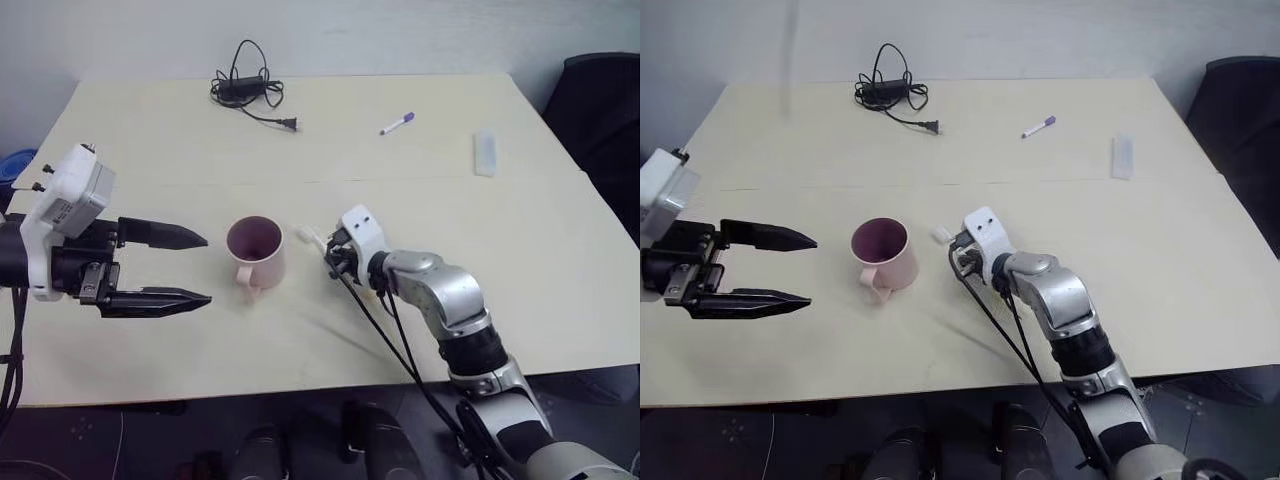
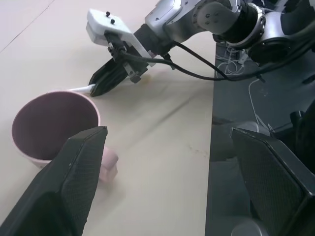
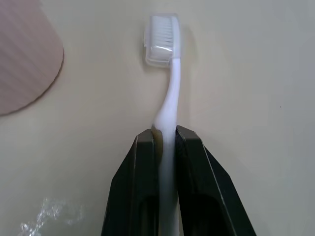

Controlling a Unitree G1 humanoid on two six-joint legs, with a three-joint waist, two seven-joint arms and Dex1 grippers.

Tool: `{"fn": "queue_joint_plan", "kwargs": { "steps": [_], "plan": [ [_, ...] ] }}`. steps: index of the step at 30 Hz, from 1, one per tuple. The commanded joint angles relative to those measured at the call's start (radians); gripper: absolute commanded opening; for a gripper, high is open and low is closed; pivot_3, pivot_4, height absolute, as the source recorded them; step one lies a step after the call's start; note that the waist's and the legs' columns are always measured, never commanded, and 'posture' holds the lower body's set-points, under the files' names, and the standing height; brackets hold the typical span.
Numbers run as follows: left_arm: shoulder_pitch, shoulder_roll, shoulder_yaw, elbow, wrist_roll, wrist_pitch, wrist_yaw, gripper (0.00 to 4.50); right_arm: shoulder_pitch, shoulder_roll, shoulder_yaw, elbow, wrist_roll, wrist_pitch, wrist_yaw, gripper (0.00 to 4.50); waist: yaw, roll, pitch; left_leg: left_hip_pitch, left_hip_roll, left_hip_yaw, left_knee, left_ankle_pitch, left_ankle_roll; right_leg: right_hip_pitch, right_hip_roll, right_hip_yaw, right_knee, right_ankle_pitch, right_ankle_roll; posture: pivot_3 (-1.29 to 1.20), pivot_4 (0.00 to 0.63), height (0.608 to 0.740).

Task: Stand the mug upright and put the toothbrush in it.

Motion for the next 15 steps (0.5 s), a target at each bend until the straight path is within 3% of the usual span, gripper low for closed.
{"fn": "queue_joint_plan", "kwargs": {
  "steps": [1, 8, 15],
  "plan": [
    [0.05, -0.009, 0.13, 0.008, 0.006, 0.043, 0.038, 4.26, -0.085, 0.075, -0.088, 0.031, 0.034, -0.166, -0.031, 0.13, -0.004, 0.001, 0.0, -0.001, 0.0, 0.0, 0.0, 0.0, 0.0, 0.0, 0.0, 0.0, 0.0, 0.0, 0.0, 0.0, 0.15, 0.74],
    [0.245, -0.073, 0.416, -0.028, 0.035, 0.158, 0.088, 4.26, -0.257, 0.298, -0.175, 0.172, 0.147, -0.437, 0.014, 0.13, -0.019, 0.001, 0.001, -0.001, 0.005, -0.001, -0.001, -0.001, -0.002, -0.001, 0.002, -0.001, -0.001, -0.001, -0.001, 0.0, 0.15, 0.74],
    [0.31, -0.077, 0.509, -0.06, 0.028, 0.196, 0.099, 4.26, -0.291, 0.432, -0.163, 0.255, 0.226, -0.531, 0.029, 0.13, -0.013, 0.0, 0.0, -0.002, 0.005, -0.003, 0.0, -0.001, -0.002, 0.0, 0.001, 0.002, -0.001, -0.001, -0.001, 0.0, 0.15, 0.74]
  ]
}}
